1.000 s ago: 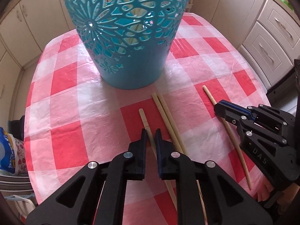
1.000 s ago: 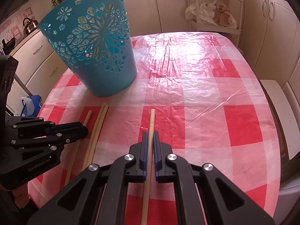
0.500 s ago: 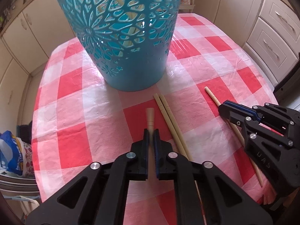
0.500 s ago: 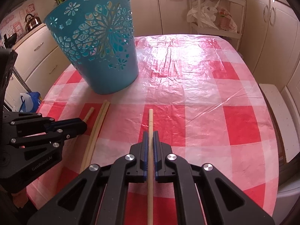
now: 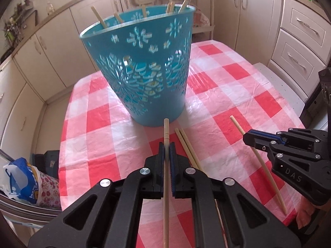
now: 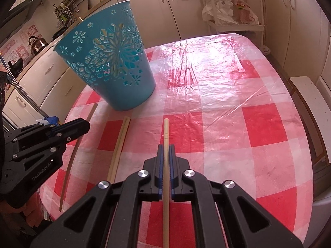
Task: Organize utensils
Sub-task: 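Lift the held stick with the right tool toward the teal cup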
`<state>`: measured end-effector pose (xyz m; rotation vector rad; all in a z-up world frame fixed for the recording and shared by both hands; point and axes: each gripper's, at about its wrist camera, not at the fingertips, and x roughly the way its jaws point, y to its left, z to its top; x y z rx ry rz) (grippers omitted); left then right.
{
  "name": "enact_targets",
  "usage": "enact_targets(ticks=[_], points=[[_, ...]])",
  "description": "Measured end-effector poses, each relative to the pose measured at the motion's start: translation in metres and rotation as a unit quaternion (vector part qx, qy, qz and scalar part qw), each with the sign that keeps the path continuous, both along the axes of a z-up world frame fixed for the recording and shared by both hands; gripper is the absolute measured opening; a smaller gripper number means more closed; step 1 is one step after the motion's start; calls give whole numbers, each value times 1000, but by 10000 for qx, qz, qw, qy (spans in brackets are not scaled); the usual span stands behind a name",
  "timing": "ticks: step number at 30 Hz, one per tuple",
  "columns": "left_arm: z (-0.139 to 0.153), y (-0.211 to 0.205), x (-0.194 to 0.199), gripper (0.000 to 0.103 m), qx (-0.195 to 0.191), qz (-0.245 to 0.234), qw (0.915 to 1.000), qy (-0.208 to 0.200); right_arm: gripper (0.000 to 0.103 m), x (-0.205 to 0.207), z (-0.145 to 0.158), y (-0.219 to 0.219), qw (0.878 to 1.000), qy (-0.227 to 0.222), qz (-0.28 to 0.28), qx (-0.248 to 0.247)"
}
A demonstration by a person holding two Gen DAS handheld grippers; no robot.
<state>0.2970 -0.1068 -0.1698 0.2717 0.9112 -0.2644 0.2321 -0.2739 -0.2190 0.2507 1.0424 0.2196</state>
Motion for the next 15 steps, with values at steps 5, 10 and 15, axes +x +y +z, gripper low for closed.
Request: enact_targets(ticks=[5, 10, 15], points=[[12, -2, -6, 5, 0, -62, 9997, -253, 6, -1, 2, -1, 10000, 10, -16, 73], [28, 1, -10, 5, -199, -97, 9983, -542, 6, -2, 5, -1, 9999, -12, -24, 166], [43, 1, -15, 5, -399, -162, 9956, -834, 6, -3, 7, -1, 9997, -22, -4, 230]])
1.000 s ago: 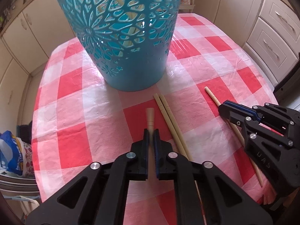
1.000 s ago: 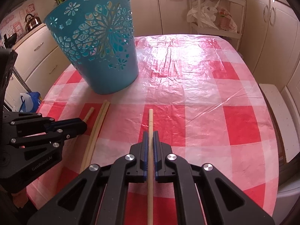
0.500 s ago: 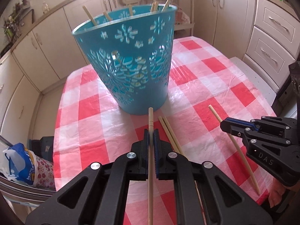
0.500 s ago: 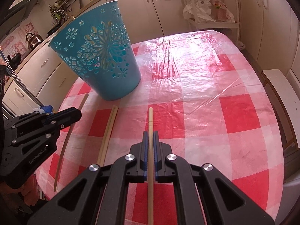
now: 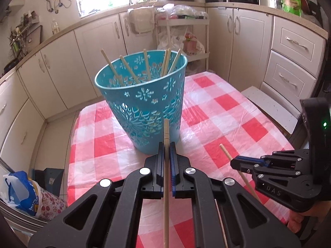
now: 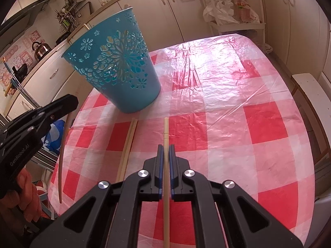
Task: Organize utensils
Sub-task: 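Lift the held stick with the right tool toward the teal cup, then carry the stick over the teal cup and lower it inside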
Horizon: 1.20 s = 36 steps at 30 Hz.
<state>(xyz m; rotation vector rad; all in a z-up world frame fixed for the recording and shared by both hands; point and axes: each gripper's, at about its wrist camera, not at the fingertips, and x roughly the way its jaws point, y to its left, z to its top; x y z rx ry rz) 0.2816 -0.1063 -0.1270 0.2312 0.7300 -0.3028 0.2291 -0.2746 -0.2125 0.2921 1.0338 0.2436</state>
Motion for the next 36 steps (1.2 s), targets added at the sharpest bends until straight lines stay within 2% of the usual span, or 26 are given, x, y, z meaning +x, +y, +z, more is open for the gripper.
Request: enact_targets(ticks=[4, 7, 13, 16, 22, 25, 34, 36], points=[[18, 2, -7, 5, -328, -90, 9990, -306, 6, -1, 2, -3, 9999, 3, -31, 138], [42, 14, -11, 5, -933, -107, 9935, -639, 6, -2, 6, -4, 9998, -60, -67, 177], [84, 47, -1, 5, -2056, 181, 9701, -1279, 6, -5, 12, -7, 9993, -148, -124, 321], [99, 55, 12, 5, -2315, 373, 9599, -1537, 6, -6, 14, -10, 9988, -171, -166, 425], [126, 58, 42, 5, -2680, 607, 9393, -2054, 6, -6, 17, -15, 9980, -203, -214, 558], [135, 53, 58, 5, -2710, 691, 9315, -2325, 6, -6, 17, -19, 9976, -217, -261, 605], [124, 50, 104, 5, -2538, 1082, 9261, -2574, 6, -5, 18, -21, 9970, -254, -273, 675], [117, 52, 111, 5, -2476, 1138, 9282, -2534, 6, -4, 19, -21, 9970, -273, -282, 672]])
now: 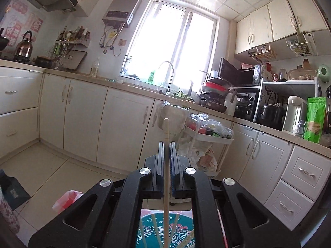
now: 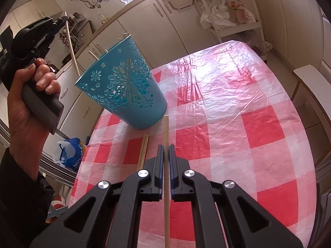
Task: Organize utensils
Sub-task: 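Carry the stick over the teal cup and lower it inside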
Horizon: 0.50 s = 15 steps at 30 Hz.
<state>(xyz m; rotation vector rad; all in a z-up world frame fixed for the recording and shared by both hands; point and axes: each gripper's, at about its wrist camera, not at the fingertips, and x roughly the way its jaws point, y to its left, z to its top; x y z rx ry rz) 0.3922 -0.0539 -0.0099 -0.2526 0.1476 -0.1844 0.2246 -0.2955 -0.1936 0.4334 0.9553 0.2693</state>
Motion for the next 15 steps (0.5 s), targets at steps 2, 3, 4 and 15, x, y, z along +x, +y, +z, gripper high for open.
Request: enact_targets(ticks=[2, 3, 4, 15], points=[[-10, 1, 4, 5, 50, 63, 9999, 98, 6, 0, 1, 1, 10000, -28, -20, -5], [-16, 1, 4, 5, 104, 76, 9998, 144, 6, 0, 2, 1, 10000, -44, -36, -2], [-22, 0, 5, 5, 180, 88, 9996, 209, 6, 0, 3, 0, 10000, -63, -51, -4], [-66, -1, -16, 18, 649, 56, 9920, 1080, 6, -8, 17, -5, 9988, -434, -219, 59]])
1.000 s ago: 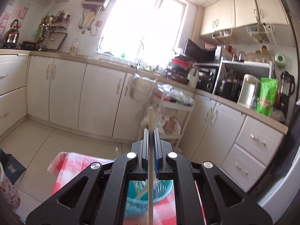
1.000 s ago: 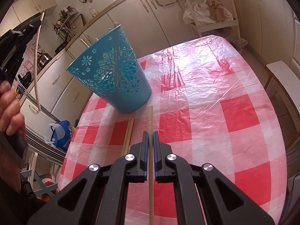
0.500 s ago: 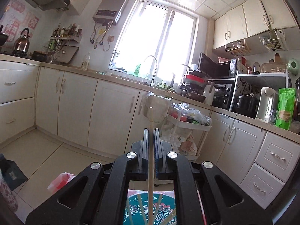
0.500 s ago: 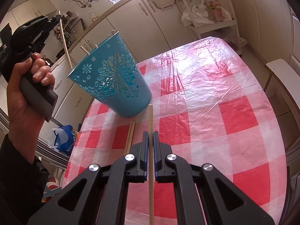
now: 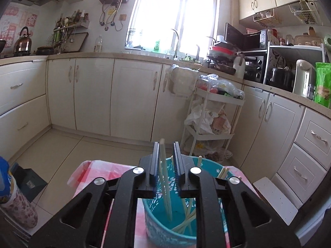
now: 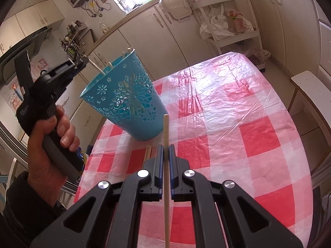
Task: Organize utensils
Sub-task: 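Carry the stick over the teal cup and lower it inside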
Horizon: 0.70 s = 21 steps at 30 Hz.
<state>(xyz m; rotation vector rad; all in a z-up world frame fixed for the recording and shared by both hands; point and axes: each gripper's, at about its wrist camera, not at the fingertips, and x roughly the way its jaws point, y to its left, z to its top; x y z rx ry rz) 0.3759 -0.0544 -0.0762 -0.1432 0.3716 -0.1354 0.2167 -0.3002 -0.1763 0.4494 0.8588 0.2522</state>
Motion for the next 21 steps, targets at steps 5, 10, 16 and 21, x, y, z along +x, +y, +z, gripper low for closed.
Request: enact_targets(ticks=[5, 10, 16, 21], points=[[9, 25, -31, 53, -341, 402, 9982, 284, 6, -7, 16, -4, 9989, -448, -87, 138], [18, 57, -72, 70, -1100, 939, 9890, 298, 6, -6, 54, 2, 9930, -1113, -191, 344], [31, 67, -79, 70, -936, 946, 9910, 149, 6, 32, 125, 23, 9791, -1966, -146, 501], [37, 88, -80, 70, -1175, 983, 9881, 148, 6, 66, 162, 48, 9724, -2313, 1, 310]])
